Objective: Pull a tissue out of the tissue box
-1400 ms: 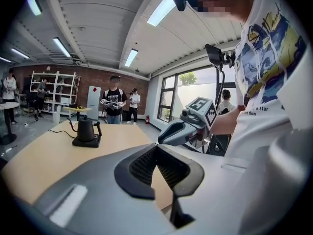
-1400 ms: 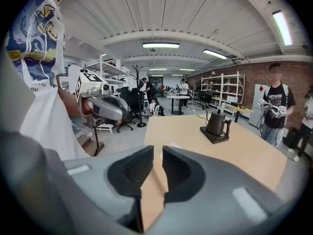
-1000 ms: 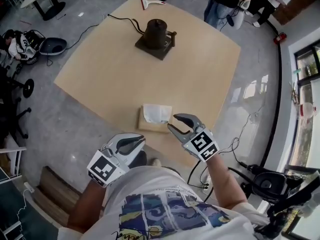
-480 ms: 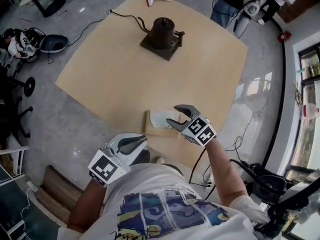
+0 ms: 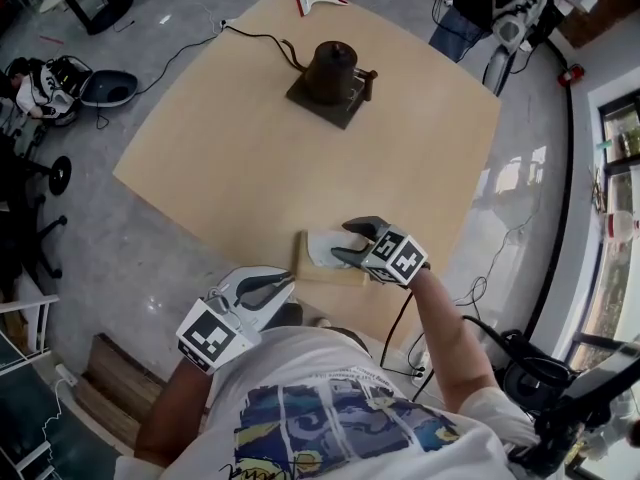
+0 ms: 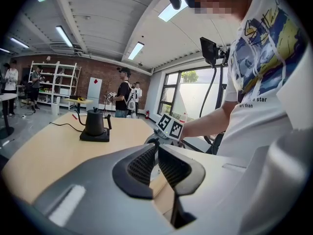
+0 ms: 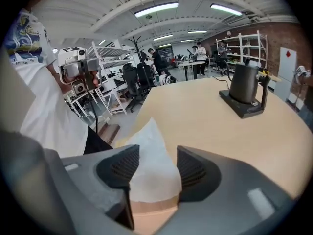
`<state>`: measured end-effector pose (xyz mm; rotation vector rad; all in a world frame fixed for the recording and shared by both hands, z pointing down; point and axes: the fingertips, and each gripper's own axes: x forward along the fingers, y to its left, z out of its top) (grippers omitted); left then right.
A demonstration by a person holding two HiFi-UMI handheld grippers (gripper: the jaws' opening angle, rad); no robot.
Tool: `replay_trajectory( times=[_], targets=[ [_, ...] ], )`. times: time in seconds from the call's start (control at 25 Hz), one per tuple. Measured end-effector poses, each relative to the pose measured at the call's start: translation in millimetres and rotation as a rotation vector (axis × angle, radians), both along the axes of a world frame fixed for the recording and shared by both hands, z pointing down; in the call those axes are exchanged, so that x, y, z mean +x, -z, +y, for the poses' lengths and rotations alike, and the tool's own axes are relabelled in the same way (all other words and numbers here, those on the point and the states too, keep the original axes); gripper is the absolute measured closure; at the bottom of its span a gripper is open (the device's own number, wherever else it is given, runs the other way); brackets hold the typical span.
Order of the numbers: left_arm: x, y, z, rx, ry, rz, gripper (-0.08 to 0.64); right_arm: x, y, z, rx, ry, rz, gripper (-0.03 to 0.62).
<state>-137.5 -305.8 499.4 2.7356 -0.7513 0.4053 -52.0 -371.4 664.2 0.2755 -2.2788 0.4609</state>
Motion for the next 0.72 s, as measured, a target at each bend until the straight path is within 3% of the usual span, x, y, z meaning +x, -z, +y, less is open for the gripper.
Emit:
replay_trajectory(
  times=[0.28,0.56,0.72],
  targets=[
    [0,-2,-2,0.009,-0.016,0.016,0.537,-5,-2,10,-0.016,0.009,-0.003,0.393],
    [4,-2,-1,0.008,-0.022,0.024,0.537,-1,3,10,0.028,0.015,0.008,0.55],
    [11,7,3,0.0,-0.012,0.04,0.537,5,7,12,0.053,0.011,0.003,0.588]
  ],
)
